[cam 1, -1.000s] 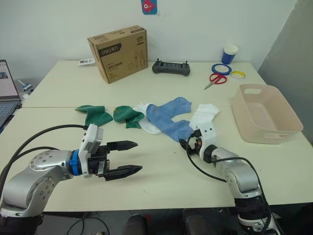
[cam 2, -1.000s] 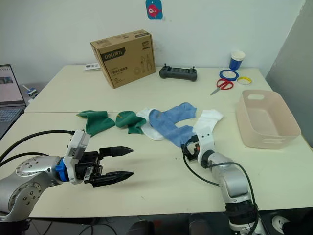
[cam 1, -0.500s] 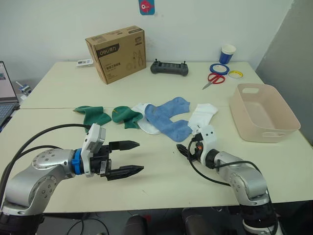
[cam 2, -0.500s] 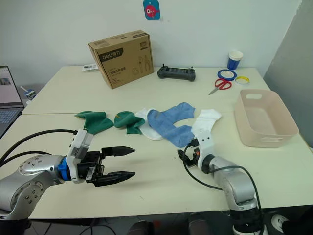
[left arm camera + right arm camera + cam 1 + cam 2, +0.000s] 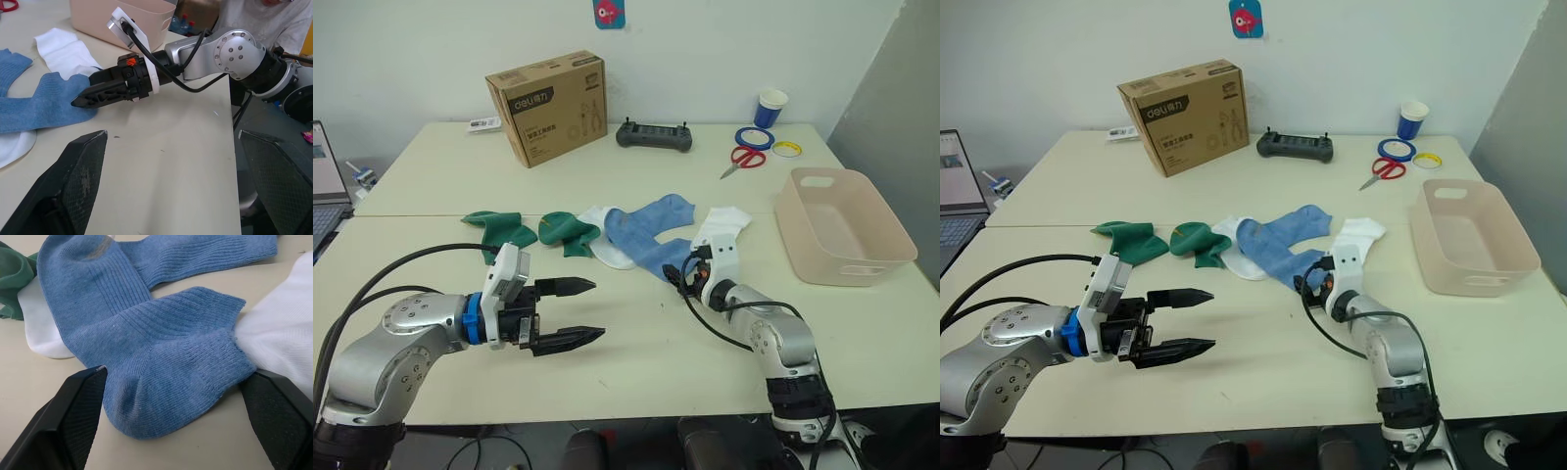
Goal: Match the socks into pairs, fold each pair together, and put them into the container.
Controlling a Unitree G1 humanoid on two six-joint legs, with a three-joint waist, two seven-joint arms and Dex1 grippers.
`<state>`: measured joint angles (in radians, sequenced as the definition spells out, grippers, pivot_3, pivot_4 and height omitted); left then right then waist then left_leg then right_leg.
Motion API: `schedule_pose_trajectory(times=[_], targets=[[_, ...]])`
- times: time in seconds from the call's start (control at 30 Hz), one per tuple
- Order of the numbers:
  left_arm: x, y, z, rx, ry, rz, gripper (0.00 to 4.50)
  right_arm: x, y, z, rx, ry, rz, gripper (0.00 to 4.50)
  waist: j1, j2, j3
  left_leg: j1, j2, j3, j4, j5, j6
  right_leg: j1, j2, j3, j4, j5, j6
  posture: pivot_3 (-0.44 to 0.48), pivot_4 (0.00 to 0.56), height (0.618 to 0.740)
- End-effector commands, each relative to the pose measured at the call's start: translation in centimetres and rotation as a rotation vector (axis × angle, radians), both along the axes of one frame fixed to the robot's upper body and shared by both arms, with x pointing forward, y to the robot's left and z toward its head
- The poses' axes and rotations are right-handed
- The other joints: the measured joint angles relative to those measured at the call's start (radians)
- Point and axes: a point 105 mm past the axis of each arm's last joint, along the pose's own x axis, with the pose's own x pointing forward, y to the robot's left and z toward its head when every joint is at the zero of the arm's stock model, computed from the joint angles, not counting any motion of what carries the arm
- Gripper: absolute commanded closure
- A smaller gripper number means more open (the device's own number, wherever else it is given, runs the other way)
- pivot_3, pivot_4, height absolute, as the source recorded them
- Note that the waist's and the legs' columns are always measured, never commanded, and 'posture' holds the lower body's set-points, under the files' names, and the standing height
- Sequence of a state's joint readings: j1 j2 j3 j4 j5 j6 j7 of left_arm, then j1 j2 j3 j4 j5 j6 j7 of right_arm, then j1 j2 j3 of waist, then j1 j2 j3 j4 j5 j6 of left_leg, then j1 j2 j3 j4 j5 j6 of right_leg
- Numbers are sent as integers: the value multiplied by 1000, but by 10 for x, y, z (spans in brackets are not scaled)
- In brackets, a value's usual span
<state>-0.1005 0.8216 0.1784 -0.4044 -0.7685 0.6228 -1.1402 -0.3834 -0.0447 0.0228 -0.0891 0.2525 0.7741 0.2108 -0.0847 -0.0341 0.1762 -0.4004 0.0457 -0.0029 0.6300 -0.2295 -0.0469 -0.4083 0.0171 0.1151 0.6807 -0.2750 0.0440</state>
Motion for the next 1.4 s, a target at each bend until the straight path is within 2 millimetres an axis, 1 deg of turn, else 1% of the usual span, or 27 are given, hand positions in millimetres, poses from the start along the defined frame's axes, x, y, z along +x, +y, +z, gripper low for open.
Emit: schedule_pose_trajectory(times=[0.03,0.2,0.23,0.3,0.33,0.37,0.43,0.53,0.6,0.67,0.73,0.77,0.87,0.97,1.03,1.13,1.23,1.3,1.4], targets=[[-3,-7,8,2,-41,-27,0,3,3,8,9,-35,1,922,-1,0,0,0,0,0,0,0,0,0,0,0,0,0,0,0,150,723],[-3,-8,9,6,-43,-24,0,0,4,7,0,-48,5,2706,-1,0,0,0,0,0,0,0,0,0,0,0,0,0,0,0,150,723],[-3,-9,10,6,-43,-23,0,0,3,7,-5,-51,6,3119,-1,0,0,0,0,0,0,0,0,-1,0,0,0,0,0,0,150,723],[-3,-9,11,8,-45,-21,0,-2,3,6,-10,-55,8,3762,-1,0,0,0,0,0,-1,0,0,-1,0,0,0,0,0,0,150,723],[-2,-9,12,9,-45,-20,0,-2,4,7,-10,-57,9,4240,-1,0,0,0,0,0,-1,0,0,-1,0,0,0,0,0,0,150,723],[-2,-8,12,11,-45,-18,0,-3,4,7,-15,-62,13,4479,-1,0,0,0,0,0,-1,0,0,-1,0,0,0,0,0,0,150,723],[-2,-8,12,13,-45,-15,0,-5,5,9,-23,-72,22,4479,-1,0,0,0,0,0,-1,0,0,-1,0,0,0,0,0,0,150,723],[0,-5,10,23,-36,0,0,-15,6,14,-31,-86,52,4479,-1,0,0,0,0,0,-1,0,0,-1,0,0,0,0,0,0,150,723],[9,-2,8,20,-26,50,0,-25,4,17,-35,-89,78,4479,-1,0,0,-1,0,0,-1,0,0,-1,0,0,0,0,0,0,150,723],[18,3,5,23,-16,98,0,-39,-4,19,-55,-90,107,4479,3,0,0,-1,0,0,-1,0,0,-2,0,0,0,0,0,0,150,723],[22,6,2,28,-3,121,0,-49,-10,20,-73,-85,121,4479,2,0,0,-1,0,-1,-1,0,0,-2,0,0,0,0,0,0,150,723],[23,8,1,32,2,129,0,-57,-16,19,-85,-78,128,4479,2,0,0,-1,0,0,-1,0,0,-2,0,0,0,0,0,0,150,723],[28,12,-6,56,28,150,0,-89,-36,15,-113,-36,164,4479,6,0,0,-1,0,-1,-1,0,0,-1,0,-1,-1,-2,0,0,150,723],[31,14,-11,65,60,166,0,-114,-50,12,-151,-2,204,4479,5,-1,1,-2,0,-1,-1,0,0,-2,0,-1,-1,-2,0,0,150,723],[34,14,-13,61,73,177,0,-126,-55,9,-172,18,230,4479,3,-1,1,-1,0,-1,-1,0,0,-1,0,-1,0,-2,0,0,150,723],[48,4,-24,72,94,217,0,-141,-69,0,-237,57,218,4479,3,-2,1,0,0,-1,-1,0,0,0,0,-1,0,-4,-5,0,150,723],[61,-11,-35,89,103,246,0,-155,-68,-3,-251,74,243,4479,5,-3,1,0,-1,-1,0,0,0,1,-1,0,0,-5,-5,0,150,723],[70,-19,-41,97,116,264,0,-160,-68,-5,-261,78,235,4479,6,-4,0,0,-2,-1,0,0,0,1,-1,0,-1,-4,-5,0,150,723],[81,-43,-53,91,158,261,0,-163,-73,-8,-277,89,209,4479,9,-5,0,0,-2,-2,0,0,0,1,-1,-1,-1,-1,1,0,150,723]])
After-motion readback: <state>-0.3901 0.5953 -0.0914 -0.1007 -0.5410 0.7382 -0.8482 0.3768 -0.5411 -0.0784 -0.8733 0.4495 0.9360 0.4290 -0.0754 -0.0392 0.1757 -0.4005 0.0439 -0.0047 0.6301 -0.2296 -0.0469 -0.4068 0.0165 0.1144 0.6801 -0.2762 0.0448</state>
